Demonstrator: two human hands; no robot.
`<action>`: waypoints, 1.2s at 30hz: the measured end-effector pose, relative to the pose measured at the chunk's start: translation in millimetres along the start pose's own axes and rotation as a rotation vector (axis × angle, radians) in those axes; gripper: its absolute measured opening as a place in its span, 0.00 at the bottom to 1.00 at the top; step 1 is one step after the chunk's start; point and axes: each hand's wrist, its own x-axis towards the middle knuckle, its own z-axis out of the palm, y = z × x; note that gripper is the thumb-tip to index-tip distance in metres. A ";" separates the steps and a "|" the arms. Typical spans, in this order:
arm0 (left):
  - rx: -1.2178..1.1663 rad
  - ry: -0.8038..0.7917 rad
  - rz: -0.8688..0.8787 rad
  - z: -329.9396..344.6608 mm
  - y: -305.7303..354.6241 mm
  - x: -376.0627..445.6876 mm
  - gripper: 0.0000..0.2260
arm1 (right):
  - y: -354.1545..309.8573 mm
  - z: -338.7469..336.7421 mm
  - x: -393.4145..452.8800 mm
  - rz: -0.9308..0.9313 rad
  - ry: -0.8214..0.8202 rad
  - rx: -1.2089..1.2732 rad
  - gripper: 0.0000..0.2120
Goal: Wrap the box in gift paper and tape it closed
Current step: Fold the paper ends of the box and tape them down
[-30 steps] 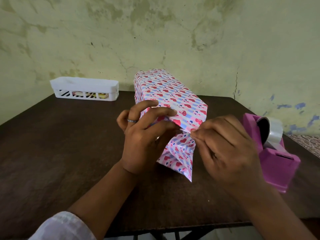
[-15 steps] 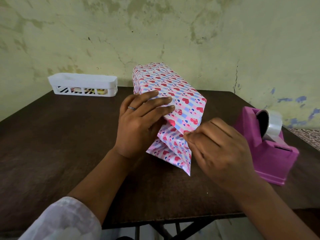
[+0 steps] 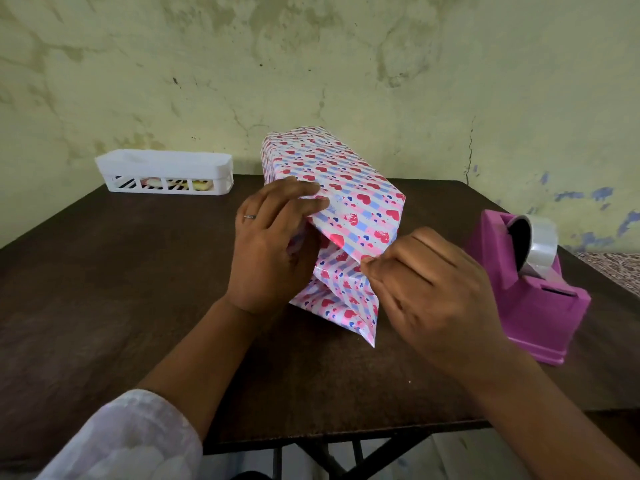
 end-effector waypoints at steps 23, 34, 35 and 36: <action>-0.234 -0.106 -0.177 -10.8 -6.0 3.5 0.20 | -0.8 34.6 -8.5 -0.024 -0.202 0.017 0.10; -0.267 -0.162 -0.206 -19.9 -3.7 5.9 0.22 | 8.4 52.3 0.8 -0.057 -0.292 0.050 0.11; -0.209 -0.158 -0.219 -18.6 -1.4 8.2 0.23 | 8.8 53.0 1.4 -0.054 -0.292 0.053 0.11; -0.152 -0.153 -0.241 -17.5 1.2 10.4 0.25 | 8.6 53.5 1.7 -0.050 -0.291 0.057 0.11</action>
